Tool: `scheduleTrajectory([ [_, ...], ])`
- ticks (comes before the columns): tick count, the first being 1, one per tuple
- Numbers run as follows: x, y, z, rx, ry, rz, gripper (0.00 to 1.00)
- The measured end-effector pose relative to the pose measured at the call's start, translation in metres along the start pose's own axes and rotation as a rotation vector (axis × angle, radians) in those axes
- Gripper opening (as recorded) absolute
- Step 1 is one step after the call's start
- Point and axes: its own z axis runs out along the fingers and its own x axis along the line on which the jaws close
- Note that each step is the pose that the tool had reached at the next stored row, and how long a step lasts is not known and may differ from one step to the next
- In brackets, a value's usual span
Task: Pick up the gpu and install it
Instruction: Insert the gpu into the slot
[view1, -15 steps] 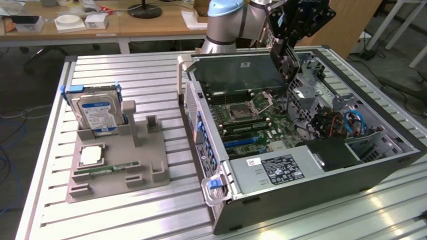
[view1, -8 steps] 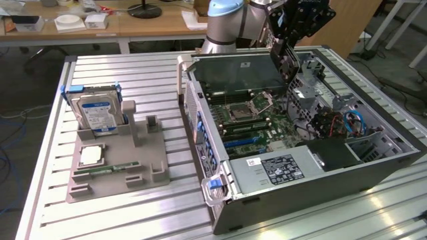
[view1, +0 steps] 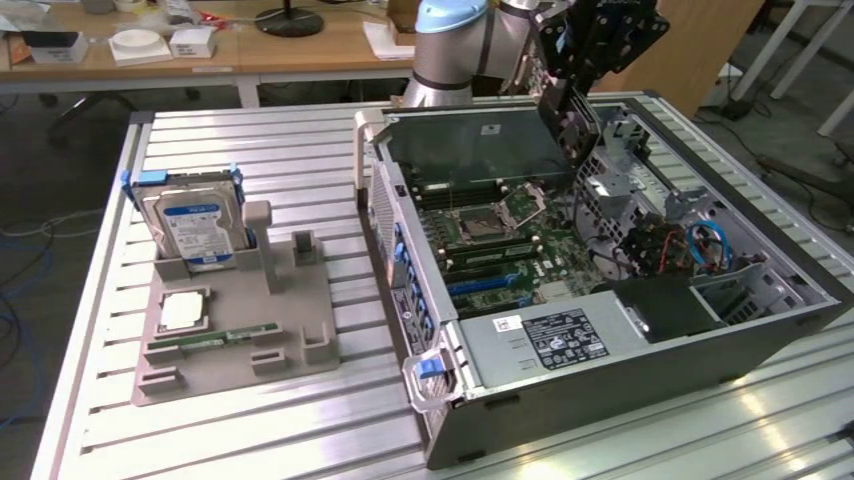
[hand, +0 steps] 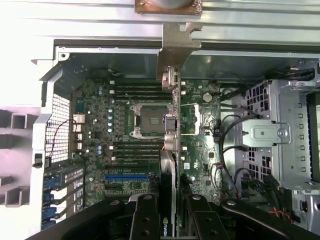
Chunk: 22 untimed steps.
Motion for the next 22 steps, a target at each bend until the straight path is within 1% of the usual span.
scheduleTrajectory([
  [7, 0.0, 0.0, 0.0001, -0.0013, 0.0095, -0.06, 0.26],
  [9, 0.0, -0.0001, 0.0002, 0.0008, 0.0114, -0.072, 0.26],
  [11, 0.0, 0.0, 0.0001, 0.0085, 0.0136, -0.083, 0.26],
  [12, -0.0001, -0.0001, 0.0002, 0.0137, 0.0144, -0.089, 0.26],
  [15, 0.0, -0.0001, 0.0003, 0.0383, 0.0169, -0.101, 0.26],
  [16, -0.0001, -0.0001, 0.0003, 0.0432, 0.0175, -0.105, 0.26],
  [18, 0.0, -0.0001, 0.0004, 0.0444, 0.0183, -0.11, 0.26],
  [22, 0.0001, -0.0001, 0.0004, 0.044, 0.0219, -0.136, 0.26],
])
